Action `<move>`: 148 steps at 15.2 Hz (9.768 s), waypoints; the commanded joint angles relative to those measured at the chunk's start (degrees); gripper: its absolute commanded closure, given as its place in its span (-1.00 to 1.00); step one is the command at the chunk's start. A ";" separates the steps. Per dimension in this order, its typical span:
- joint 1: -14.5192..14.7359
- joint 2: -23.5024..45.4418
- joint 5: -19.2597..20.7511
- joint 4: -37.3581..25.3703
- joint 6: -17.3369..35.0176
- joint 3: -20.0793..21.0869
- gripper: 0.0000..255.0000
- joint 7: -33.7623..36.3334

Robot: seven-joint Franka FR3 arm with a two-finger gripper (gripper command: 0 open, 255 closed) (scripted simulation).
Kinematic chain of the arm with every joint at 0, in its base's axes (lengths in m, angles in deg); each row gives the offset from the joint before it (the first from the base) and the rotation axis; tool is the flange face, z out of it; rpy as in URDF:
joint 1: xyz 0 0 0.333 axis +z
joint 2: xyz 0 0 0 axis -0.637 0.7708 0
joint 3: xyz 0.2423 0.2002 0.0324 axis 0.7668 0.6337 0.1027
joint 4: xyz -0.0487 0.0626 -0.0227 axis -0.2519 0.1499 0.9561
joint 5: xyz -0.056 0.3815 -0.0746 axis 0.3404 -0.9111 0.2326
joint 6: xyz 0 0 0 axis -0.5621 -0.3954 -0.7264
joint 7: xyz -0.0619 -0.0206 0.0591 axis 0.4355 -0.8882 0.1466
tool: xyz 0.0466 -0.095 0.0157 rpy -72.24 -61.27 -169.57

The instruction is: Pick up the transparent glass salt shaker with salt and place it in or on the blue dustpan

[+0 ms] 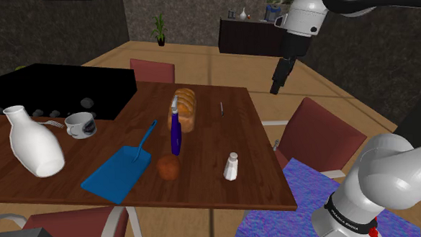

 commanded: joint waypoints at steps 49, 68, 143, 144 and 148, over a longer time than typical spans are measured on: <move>7.88 12.84 -7.43 30.94 53.17 17.98 1.00 5.75; 7.71 3.24 -5.74 21.63 34.33 14.84 1.00 5.41; 12.87 75.06 24.41 -61.50 18.15 24.01 -1.00 28.48; 12.87 75.05 24.41 -61.49 18.16 24.01 -1.00 28.48; 12.87 75.06 24.41 -61.50 18.15 24.01 -1.00 28.48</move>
